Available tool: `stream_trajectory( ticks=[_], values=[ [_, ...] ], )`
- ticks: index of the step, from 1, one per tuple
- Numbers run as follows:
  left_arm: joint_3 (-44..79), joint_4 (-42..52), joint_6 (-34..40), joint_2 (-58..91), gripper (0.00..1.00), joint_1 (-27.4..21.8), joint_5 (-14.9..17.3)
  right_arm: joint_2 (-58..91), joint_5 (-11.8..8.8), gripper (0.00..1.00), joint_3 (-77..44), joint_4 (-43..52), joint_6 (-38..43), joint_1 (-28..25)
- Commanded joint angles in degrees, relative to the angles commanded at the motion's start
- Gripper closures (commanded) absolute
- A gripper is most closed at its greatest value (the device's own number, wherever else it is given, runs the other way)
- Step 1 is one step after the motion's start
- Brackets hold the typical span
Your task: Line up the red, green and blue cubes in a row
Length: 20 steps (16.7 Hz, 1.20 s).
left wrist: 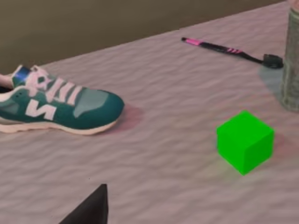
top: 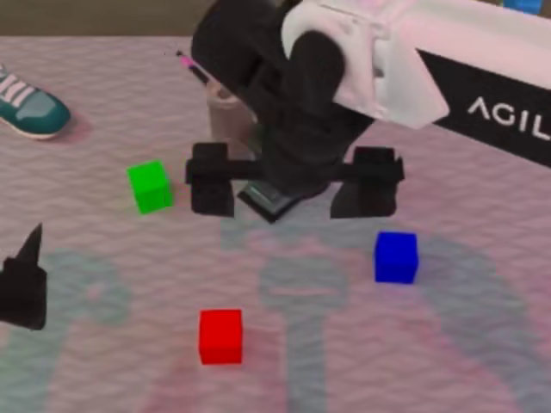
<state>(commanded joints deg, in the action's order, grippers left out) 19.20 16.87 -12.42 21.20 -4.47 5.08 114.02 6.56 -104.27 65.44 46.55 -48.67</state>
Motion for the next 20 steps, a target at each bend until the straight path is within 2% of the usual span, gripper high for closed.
stream_trajectory(
  ticks=[5, 9, 14, 20],
  values=[
    [23.50, 19.11, -13.66, 30.19, 0.00, -4.13, 3.43, -28.26, 3.00, 0.00, 23.01, -12.98, -11.51, 11.16],
    [43.20, 34.14, -24.10, 57.56, 0.00, -7.09, 4.55, -53.41, 3.42, 0.00, 45.69, -25.07, -21.70, 21.54],
    [66.26, 48.10, -34.25, 85.71, 0.00, -9.42, 2.91, -82.00, 1.40, 0.00, 73.41, -40.59, -33.41, 33.71],
    [88.54, 55.81, -41.32, 105.62, 0.00, -10.13, -1.77, -104.35, -3.49, 0.00, 96.17, -57.26, -43.03, 44.04]
  ],
)
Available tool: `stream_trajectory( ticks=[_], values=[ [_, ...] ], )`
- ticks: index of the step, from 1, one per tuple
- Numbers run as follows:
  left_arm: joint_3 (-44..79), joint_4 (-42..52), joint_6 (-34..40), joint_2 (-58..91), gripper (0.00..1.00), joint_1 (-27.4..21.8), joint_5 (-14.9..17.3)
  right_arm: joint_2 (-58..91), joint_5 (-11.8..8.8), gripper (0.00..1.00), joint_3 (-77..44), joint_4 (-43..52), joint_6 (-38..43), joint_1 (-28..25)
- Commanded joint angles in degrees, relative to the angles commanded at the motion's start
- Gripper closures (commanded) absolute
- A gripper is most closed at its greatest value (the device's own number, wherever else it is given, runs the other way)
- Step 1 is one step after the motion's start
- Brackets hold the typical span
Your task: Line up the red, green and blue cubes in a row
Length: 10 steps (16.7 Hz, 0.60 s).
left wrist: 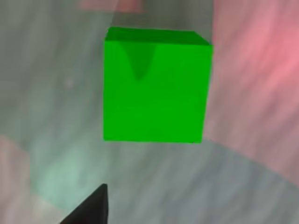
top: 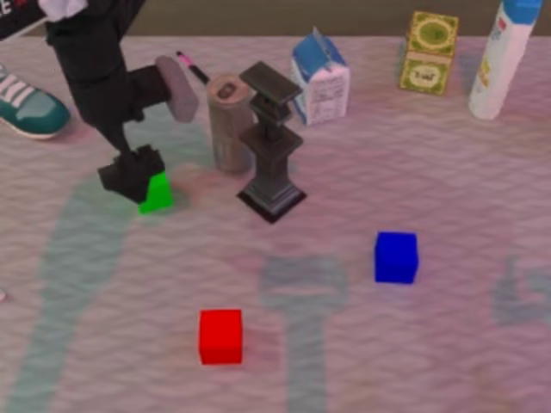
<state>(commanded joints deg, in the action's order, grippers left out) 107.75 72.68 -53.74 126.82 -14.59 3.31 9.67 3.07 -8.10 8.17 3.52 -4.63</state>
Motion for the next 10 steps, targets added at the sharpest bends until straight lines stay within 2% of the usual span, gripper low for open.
stream_trajectory(
  ticks=[5, 10],
  values=[
    [9.44, 0.95, -1.99, 6.91, 0.00, 0.13, -2.90, -9.27, -2.94, 0.00, 7.77, -7.82, -3.38, 3.90],
    [9.85, 0.95, -2.06, 7.15, 0.00, 0.14, -3.06, -9.67, -3.07, 0.00, 8.10, -8.17, -3.52, 4.06]
  ],
)
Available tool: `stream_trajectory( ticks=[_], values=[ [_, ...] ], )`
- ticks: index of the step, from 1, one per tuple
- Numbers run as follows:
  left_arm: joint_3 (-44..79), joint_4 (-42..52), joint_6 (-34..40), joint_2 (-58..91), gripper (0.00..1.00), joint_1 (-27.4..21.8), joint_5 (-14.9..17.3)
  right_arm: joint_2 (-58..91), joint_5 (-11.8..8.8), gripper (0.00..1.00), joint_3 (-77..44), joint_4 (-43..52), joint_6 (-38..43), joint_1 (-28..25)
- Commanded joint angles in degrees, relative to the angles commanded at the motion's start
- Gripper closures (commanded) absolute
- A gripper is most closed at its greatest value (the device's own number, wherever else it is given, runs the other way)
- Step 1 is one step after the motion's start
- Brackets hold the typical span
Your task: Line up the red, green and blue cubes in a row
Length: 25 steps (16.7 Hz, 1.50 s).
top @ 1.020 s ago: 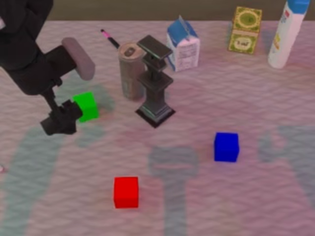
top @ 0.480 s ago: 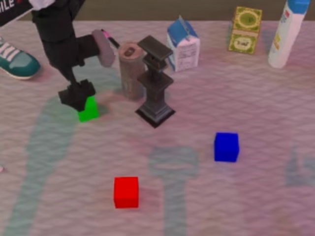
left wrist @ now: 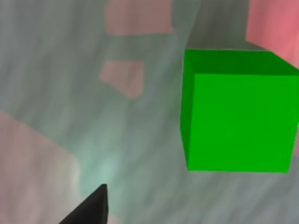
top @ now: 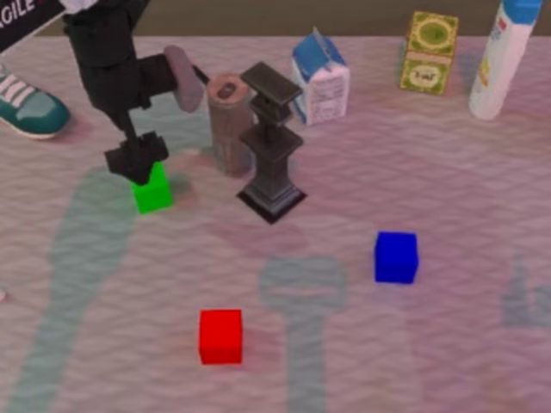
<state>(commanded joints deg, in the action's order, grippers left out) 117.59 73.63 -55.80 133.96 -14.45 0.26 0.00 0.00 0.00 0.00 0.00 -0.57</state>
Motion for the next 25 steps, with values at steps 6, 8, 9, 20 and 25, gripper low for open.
stream_trajectory(
  ticks=[6, 8, 9, 20, 25],
  values=[
    [-5.28, -6.82, -0.04, 1.47, 0.00, 0.05, 0.02, 0.00, 0.00, 0.00, 0.00, 0.00, 0.00, 0.00],
    [-8.63, -11.89, -0.07, 2.67, 0.00, 0.06, 0.03, 0.00, 0.00, 0.00, 0.00, 0.00, 0.00, 0.00],
    [-10.05, -13.69, -0.08, 3.19, 0.00, 0.07, 0.04, 0.00, 0.00, 0.00, 0.00, 0.00, 0.00, 0.00],
    [-11.66, -15.52, -0.12, 3.86, 0.45, 0.08, 0.04, 0.00, 0.00, 0.00, 0.00, 0.00, 0.00, 0.00],
    [-11.66, -15.52, -0.12, 3.86, 0.83, 0.08, 0.04, 0.00, 0.00, 0.00, 0.00, 0.00, 0.00, 0.00]
  ],
)
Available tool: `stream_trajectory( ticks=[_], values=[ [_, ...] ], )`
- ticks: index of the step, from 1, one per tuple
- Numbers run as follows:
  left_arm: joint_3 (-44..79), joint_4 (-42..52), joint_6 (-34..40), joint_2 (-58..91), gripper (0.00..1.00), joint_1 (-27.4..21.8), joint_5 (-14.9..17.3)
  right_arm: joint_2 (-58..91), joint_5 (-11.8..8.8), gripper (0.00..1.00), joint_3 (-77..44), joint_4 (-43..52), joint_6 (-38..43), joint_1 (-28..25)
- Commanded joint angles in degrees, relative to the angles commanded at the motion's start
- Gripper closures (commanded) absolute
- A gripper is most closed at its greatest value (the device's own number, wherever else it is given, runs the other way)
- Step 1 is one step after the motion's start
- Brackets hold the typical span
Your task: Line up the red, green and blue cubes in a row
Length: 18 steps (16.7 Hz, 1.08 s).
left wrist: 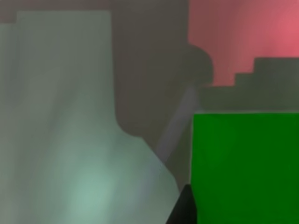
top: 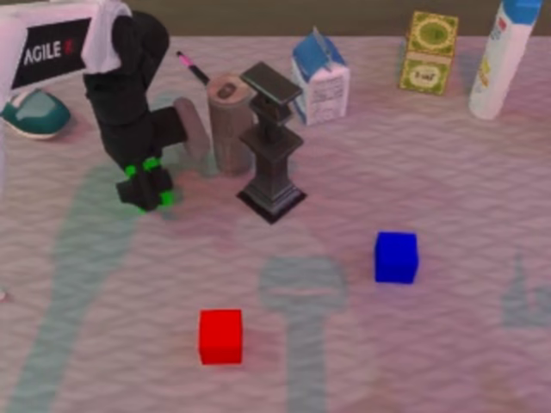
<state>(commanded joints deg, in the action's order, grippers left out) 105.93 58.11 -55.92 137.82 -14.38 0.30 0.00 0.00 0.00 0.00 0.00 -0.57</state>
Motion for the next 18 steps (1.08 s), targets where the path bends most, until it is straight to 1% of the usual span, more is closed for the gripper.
stream_trajectory(
  ticks=[2, 3, 12, 14, 18],
  values=[
    [0.00, 0.00, 0.00, 0.00, 0.98, 0.00, 0.00, 0.00, 0.00, 0.00, 0.00, 0.00, 0.00, 0.00],
    [0.00, 0.00, 0.00, 0.00, 1.00, 0.00, 0.00, 0.00, 0.00, 0.00, 0.00, 0.00, 0.00, 0.00],
    [0.09, 0.59, 0.16, -0.68, 1.00, 0.01, 0.20, 0.00, 0.00, 0.00, 0.00, 0.00, 0.00, 0.00],
    [2.11, 2.67, 0.22, -1.24, 1.00, 0.29, 0.20, 0.00, 0.00, 0.00, 0.00, 0.00, 0.00, 0.00],
    [8.04, 11.41, 0.19, -3.20, 1.00, 0.85, 0.16, 0.00, 0.00, 0.00, 0.00, 0.00, 0.00, 0.00]
  ],
)
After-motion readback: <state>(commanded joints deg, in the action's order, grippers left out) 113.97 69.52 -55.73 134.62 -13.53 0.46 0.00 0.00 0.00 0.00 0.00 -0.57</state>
